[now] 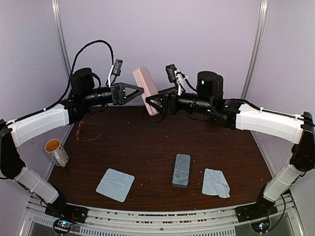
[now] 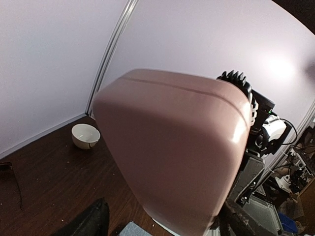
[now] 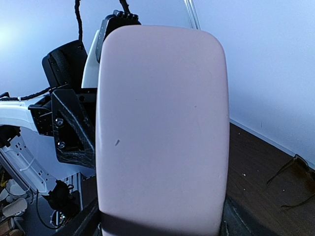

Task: Organize the sunglasses
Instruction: Open the sunglasses case.

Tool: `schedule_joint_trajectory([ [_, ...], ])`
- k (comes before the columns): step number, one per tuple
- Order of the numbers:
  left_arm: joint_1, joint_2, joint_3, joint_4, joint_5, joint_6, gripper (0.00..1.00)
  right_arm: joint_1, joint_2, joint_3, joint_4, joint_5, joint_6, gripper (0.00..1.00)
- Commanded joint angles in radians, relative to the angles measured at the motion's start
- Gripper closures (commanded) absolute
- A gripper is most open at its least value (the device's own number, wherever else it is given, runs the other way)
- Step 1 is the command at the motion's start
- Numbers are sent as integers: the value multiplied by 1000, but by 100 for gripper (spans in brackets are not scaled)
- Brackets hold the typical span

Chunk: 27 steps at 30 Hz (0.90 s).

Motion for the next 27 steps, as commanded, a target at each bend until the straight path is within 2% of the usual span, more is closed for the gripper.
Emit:
schedule_joint_trajectory([
  [1, 4, 31, 22, -75, -92, 54, 22, 23, -65, -49, 166, -39, -39, 69],
  [10, 4, 41, 34, -146, -175, 96, 24, 24, -104, -92, 216, -39, -51, 70],
  [27, 4, 49, 53, -230, -247, 164, 24, 22, -142, -114, 273, -39, -36, 71],
])
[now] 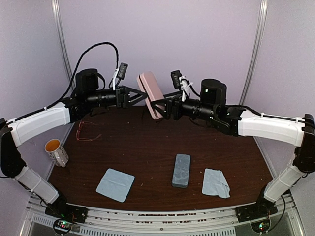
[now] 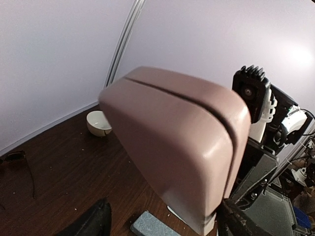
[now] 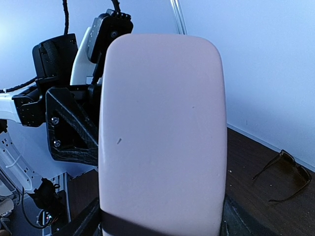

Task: Organize the sunglasses
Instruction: Open the sunglasses case.

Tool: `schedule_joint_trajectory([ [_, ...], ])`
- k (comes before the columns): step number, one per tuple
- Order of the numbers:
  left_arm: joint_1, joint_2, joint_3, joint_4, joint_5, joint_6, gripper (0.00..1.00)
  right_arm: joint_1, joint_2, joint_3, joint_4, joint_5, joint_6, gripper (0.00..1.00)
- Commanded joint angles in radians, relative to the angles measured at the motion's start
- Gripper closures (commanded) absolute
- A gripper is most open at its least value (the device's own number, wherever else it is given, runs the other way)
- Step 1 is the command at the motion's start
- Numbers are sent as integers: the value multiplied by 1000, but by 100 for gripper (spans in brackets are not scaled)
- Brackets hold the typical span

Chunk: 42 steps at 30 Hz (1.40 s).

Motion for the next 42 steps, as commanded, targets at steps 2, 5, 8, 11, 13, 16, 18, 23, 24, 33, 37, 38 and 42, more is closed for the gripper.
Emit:
schedule_joint_trajectory([
  [2, 29, 34, 19, -81, -171, 44, 25, 25, -103, 8, 187, -107, -8, 72],
  [5, 29, 34, 22, -92, -183, 54, 25, 25, -108, 3, 199, -106, 1, 72],
  [8, 29, 36, 22, -97, -190, 59, 25, 25, -108, 3, 198, -110, 1, 72],
  [11, 29, 38, 23, -100, -193, 62, 25, 26, -105, 2, 196, -121, 2, 72],
  [13, 29, 41, 25, -104, -195, 63, 25, 25, -103, 3, 199, -129, 6, 72],
  [16, 29, 48, 29, -114, -203, 65, 25, 25, -103, 1, 203, -143, 14, 72],
  [18, 29, 52, 31, -118, -205, 65, 25, 25, -103, 2, 206, -149, 16, 72],
  [23, 28, 54, 34, -123, -209, 70, 25, 25, -100, 4, 202, -146, 16, 72],
  [24, 29, 52, 34, -125, -208, 73, 25, 25, -99, 4, 197, -134, 15, 72],
  [33, 29, 28, 57, -174, -173, 174, 19, -10, -86, 36, 52, -4, 6, 73],
  [37, 28, -14, 60, -226, -221, 275, 15, -47, -88, 39, -27, -8, 16, 73],
  [38, 28, -32, 55, -230, -233, 304, 14, -58, -88, 39, -47, -15, 16, 73],
  [42, 29, -84, 44, -276, -295, 437, 13, -117, -80, 54, -145, -98, 28, 73],
])
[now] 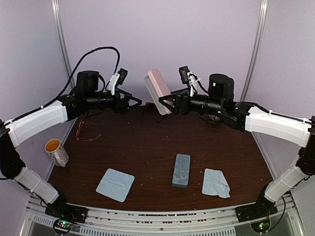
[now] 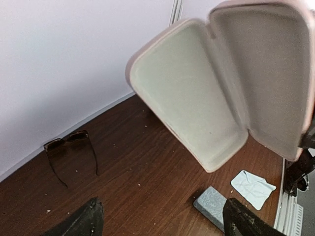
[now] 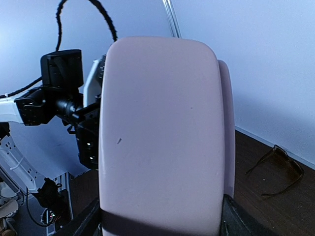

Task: Organize the sunglasses
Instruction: Open the sunglasses case, then pass from the right arm to the left

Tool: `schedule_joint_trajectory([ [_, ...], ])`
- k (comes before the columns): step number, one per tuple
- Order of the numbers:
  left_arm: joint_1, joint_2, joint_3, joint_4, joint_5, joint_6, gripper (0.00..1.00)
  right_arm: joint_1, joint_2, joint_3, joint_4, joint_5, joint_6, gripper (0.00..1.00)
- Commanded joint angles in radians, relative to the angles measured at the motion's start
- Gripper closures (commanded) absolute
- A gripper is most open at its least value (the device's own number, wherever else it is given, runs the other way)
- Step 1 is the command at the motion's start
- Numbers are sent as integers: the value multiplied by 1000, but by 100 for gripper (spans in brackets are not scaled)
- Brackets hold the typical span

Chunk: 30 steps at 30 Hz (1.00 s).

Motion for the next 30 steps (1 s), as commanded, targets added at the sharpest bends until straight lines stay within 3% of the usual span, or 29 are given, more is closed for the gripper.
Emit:
schedule_joint_trajectory([
  [1, 8, -95, 11, -37, -93, 204, 12, -64, -20, 59, -97, -88, 18, 73],
  [14, -47, -259, -183, 5, -219, 676, 17, -127, 156, 274, -525, -384, -17, 72],
  [21, -86, -333, -279, -14, -151, 909, 18, -108, 254, 358, -699, -496, -48, 71],
  [30, -130, -342, -357, -58, -56, 1124, 23, -16, 330, 443, -891, -502, -178, 71],
])
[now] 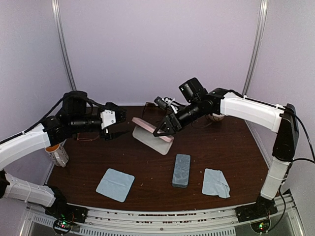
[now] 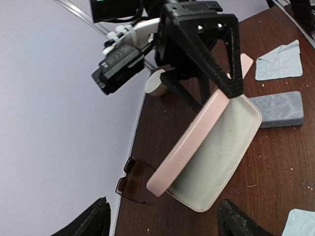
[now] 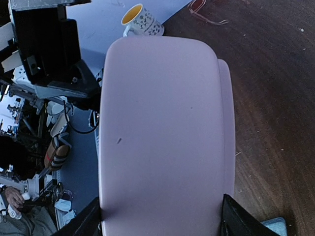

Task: Organize the sunglasses
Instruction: Pass from the right arm to the left

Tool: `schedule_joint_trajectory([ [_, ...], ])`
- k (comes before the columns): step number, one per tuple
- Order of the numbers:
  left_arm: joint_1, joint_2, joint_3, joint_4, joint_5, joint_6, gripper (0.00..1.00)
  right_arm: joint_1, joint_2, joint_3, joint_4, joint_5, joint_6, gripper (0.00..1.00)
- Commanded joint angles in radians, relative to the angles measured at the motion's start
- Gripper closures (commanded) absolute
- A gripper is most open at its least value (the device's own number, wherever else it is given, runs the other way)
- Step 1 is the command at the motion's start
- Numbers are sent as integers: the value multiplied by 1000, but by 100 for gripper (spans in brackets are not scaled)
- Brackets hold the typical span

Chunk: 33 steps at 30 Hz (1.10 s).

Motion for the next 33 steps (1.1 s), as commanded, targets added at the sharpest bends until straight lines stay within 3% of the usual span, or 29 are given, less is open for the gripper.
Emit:
schedule_joint_trajectory([
  [1, -34, -3, -40, -26, 79, 158, 23, 42, 8, 51, -74, -51, -73, 71],
  [10, -81, 55, -21, -77, 120, 170, 35, 94, 63, 132, -219, -55, -189, 71],
  [15, -107, 98, 19, -151, 94, 196, 58, 100, 86, 171, -257, -54, -206, 71],
  [20, -120, 100, 10, -147, 70, 221, 64, 110, 96, 191, -297, -59, -242, 72],
  [24, -125, 103, 11, -147, 54, 230, 84, 111, 100, 192, -309, -54, -251, 71],
  [29, -130, 108, 11, -147, 28, 237, 95, 111, 96, 187, -311, -34, -252, 72],
  [31, -132, 107, 12, -147, 24, 238, 100, 111, 93, 189, -309, -20, -250, 68],
  [33, -132, 105, 11, -145, 17, 239, 100, 110, 88, 189, -304, -6, -247, 51],
])
